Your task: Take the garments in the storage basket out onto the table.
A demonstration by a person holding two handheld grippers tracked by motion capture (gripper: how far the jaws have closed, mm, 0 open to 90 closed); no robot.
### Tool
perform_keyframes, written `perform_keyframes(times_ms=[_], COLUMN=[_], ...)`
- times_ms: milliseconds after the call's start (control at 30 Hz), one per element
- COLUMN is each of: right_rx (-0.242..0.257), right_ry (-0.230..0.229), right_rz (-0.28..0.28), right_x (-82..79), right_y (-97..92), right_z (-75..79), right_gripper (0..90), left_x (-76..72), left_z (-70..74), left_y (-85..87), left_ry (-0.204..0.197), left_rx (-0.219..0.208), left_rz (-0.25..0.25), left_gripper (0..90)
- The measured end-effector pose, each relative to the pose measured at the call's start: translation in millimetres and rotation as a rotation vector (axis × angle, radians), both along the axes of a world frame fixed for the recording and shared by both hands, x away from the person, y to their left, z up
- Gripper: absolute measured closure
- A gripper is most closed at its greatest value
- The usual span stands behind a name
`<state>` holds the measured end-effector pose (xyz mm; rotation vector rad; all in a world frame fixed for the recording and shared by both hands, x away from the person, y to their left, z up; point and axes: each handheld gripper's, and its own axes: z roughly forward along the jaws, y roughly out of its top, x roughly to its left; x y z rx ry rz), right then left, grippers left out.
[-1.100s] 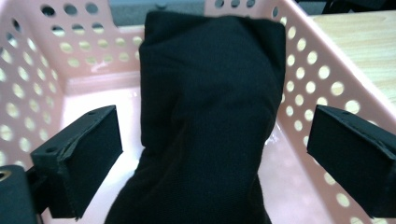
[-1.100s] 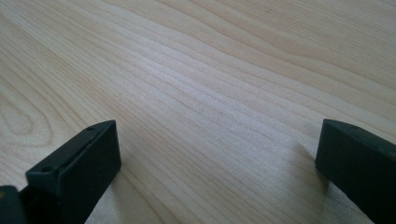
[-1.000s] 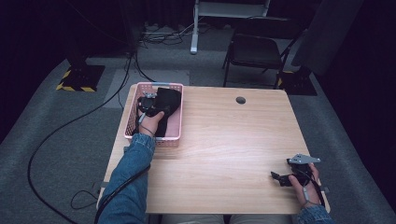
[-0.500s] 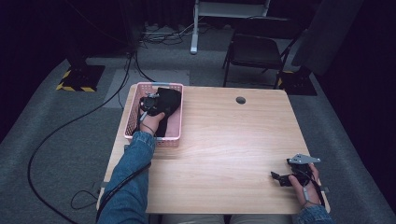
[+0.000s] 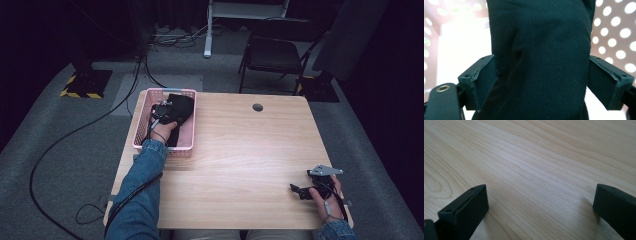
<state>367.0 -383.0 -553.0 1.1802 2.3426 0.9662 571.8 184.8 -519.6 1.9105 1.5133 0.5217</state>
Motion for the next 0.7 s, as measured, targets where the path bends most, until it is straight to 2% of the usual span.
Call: perform_keyframes(times_ms=[167, 267, 367, 500, 633, 700], right_rx=[0.000, 0.000, 0.000, 0.000, 0.000, 0.000], right_ry=[0.000, 0.000, 0.000, 0.000, 0.000, 0.000], right_rz=[0.000, 0.000, 0.000, 0.000, 0.000, 0.000], right_x=[0.0, 0.0, 0.0, 0.0, 0.0, 0.0], right_y=[0.0, 0.0, 0.0, 0.0, 0.0, 0.0], right_z=[0.0, 0.0, 0.0, 0.0, 0.0, 0.0], right_gripper=[0.1, 0.1, 0.1, 0.1, 0.1, 0.1], left_x=[2.1, 2.5, 2.0, 0.8, -0.1, -0.3], left_z=[-3.6, -5.0, -4.8, -3.4, -0.5, 0.5], left_y=[0.2, -0.7, -2.5, -3.8, -5.6, -6.0], left_ry=[0.033, 0.042, 0.042, 0.043, 0.052, 0.056], left_rx=[0.006, 0.032, 0.058, 0.065, 0.087, 0.083], left_rz=[-0.005, -0.015, -0.030, -0.035, -0.041, -0.033], left_gripper=[19.2, 23.0, 30.4, 42.2, 49.4, 51.1])
